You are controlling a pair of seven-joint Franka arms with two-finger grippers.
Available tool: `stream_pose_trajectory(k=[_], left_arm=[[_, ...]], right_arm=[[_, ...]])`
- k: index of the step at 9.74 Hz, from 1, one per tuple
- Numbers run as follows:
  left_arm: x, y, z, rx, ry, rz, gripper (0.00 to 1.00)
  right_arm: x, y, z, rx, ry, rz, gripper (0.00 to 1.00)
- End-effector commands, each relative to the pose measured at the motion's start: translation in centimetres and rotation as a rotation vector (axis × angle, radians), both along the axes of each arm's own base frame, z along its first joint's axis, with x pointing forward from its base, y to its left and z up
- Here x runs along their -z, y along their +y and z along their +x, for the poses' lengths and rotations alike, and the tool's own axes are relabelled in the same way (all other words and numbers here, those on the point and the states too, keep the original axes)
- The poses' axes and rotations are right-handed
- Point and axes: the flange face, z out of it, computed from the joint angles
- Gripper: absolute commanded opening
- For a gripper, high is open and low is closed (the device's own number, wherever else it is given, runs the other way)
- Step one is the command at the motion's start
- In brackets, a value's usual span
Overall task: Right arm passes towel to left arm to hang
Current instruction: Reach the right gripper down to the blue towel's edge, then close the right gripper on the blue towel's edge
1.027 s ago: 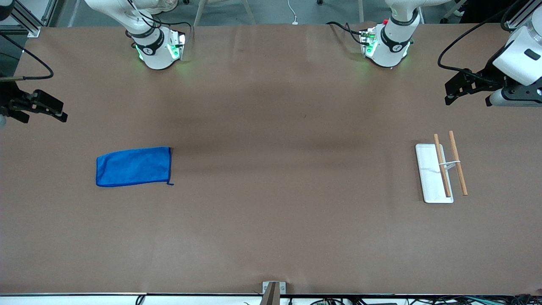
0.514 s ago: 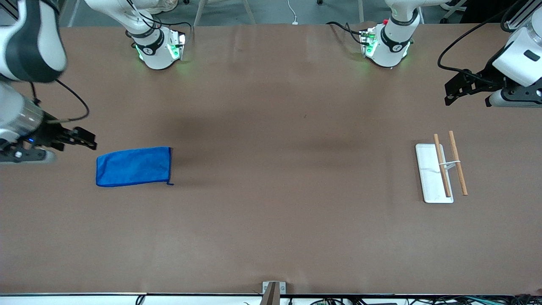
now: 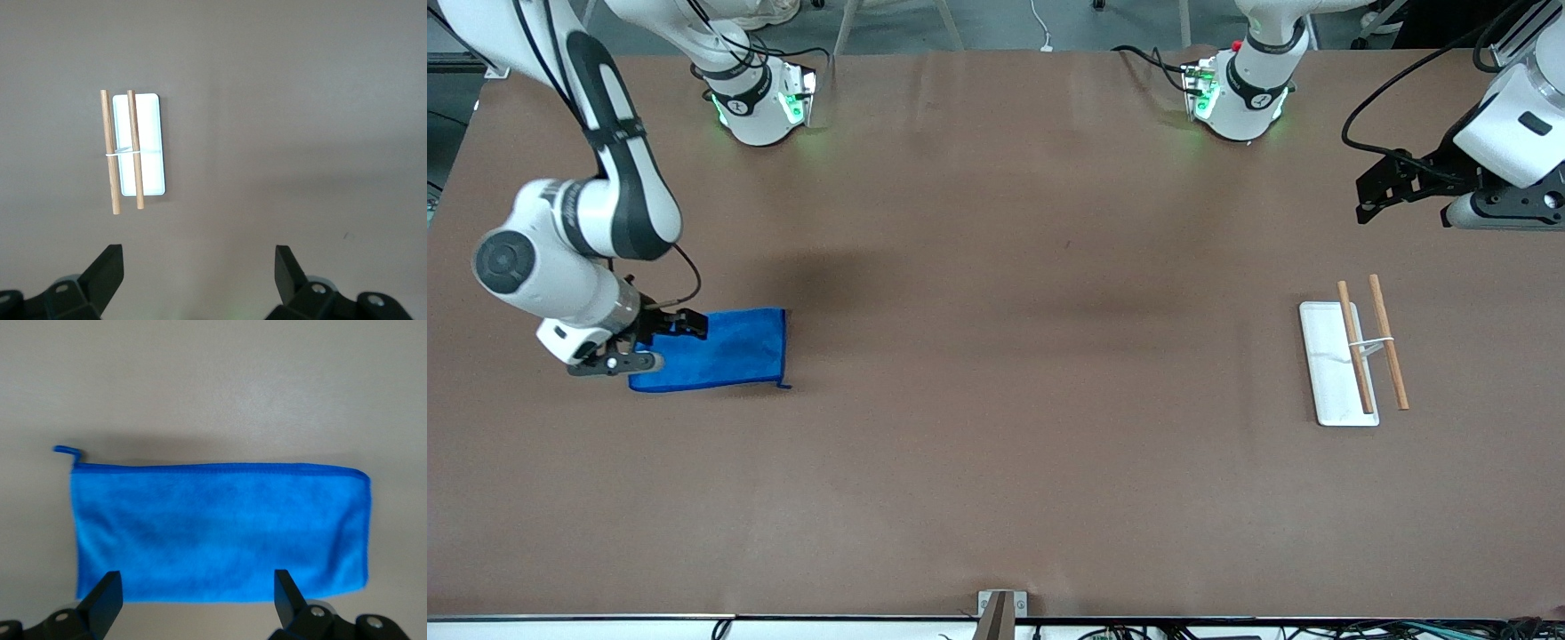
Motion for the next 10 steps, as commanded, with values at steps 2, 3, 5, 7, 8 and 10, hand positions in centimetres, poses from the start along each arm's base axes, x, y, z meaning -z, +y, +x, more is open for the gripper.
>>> stream_pose_trajectory(k=[2,3,5,7,8,10], left_arm=[[1.3,-0.3,0.4,0.02,0.038,0.004,1.0],[1.3,-0.4,0.4,0.021,0.038,0.004,1.0],[1.4,-0.4,0.4,0.021,0.04,0.001,1.0],[1.4,-0.5,0.4,0.022,0.04,-0.001,1.0],[1.4,-0.4,0.5,0.021,0.04,-0.001,1.0],[1.4,-0.5,0.4,0.021,0.04,-0.002,1.0]], right_arm=[[6.0,-1.0,0.0,-0.051,0.025,-0.016,1.0],[7.2,-1.2,-0.6,-0.049,0.01,-0.019,1.0],[8.9,-0.9,-1.5,-0.052,0.003,-0.021,0.98],[10.0,-1.0,-1.8,-0.046,0.02,-0.019,0.89],[10.4,-1.0,-1.8,-0.04,0.024,-0.016,0.81],[10.4,-0.9,-1.7,-0.039,0.024,-0.015,0.22]])
